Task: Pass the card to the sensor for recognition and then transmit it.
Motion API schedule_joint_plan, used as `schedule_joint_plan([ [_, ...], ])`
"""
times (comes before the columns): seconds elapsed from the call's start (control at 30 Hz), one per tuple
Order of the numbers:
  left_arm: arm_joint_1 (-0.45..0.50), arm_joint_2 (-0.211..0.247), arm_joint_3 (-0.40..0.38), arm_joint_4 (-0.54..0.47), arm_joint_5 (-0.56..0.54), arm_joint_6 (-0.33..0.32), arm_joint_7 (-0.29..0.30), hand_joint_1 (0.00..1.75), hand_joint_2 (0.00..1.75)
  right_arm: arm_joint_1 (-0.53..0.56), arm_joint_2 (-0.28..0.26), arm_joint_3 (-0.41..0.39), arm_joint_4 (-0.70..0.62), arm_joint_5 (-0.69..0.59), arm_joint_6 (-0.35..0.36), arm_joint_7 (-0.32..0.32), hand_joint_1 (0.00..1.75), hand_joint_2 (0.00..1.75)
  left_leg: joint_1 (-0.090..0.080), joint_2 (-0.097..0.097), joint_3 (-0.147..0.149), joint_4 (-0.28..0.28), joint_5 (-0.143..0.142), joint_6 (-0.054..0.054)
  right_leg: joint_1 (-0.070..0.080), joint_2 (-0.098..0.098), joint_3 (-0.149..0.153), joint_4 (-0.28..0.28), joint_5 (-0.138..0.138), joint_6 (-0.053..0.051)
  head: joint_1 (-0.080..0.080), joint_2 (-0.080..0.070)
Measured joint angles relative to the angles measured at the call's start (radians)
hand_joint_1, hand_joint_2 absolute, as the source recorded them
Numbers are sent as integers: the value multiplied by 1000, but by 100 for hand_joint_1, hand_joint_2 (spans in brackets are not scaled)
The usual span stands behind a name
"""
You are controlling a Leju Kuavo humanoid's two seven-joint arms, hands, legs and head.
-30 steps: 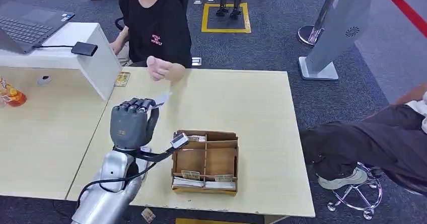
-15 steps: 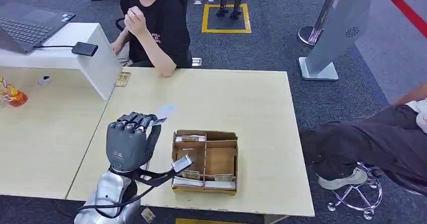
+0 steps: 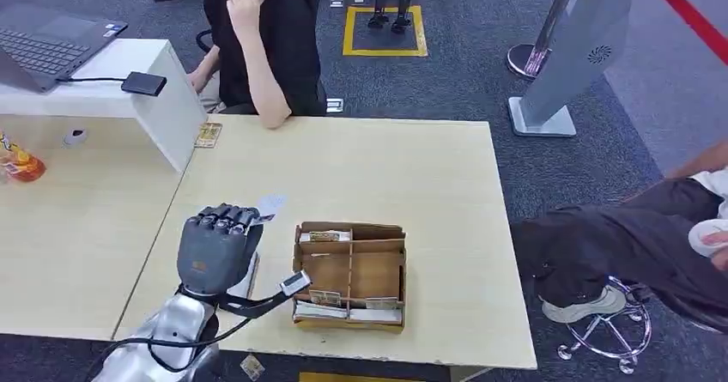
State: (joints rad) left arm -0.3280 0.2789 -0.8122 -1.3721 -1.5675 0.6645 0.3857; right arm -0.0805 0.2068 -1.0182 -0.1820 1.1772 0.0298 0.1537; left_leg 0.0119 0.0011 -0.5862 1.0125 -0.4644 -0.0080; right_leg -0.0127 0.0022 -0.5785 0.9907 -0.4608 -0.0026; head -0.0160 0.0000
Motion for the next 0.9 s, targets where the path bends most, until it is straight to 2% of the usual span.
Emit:
schedule_joint_plan([
  [0.07,-16,20,-37,18,0,0,35,175,175,1,0,0,0,0,2,0,0,0,0,0,0,0,0,0,0,-1,0,0,0,0,0,0],
  [0.27,-32,54,-94,42,0,0,58,175,175,0,0,0,0,0,6,0,0,0,0,0,0,0,0,0,0,0,0,0,0,0,0,0],
  [0.37,-72,76,-161,77,0,0,137,175,175,0,0,0,0,2,12,3,0,0,0,0,0,0,0,0,0,-1,0,0,0,0,0,0],
  [0.43,-84,94,-204,92,0,0,160,175,175,0,-1,1,0,3,12,3,0,0,0,0,0,0,0,0,0,0,0,0,0,0,0,0],
  [0.63,-105,120,-272,133,0,0,180,175,175,1,-1,1,0,4,12,3,0,0,0,0,0,0,0,0,0,0,0,0,0,0,0,0],
  [0.9,-114,130,-295,164,0,0,207,175,175,0,-1,2,0,7,12,8,0,0,0,0,0,0,0,0,0,0,0,0,0,0,0,0],
])
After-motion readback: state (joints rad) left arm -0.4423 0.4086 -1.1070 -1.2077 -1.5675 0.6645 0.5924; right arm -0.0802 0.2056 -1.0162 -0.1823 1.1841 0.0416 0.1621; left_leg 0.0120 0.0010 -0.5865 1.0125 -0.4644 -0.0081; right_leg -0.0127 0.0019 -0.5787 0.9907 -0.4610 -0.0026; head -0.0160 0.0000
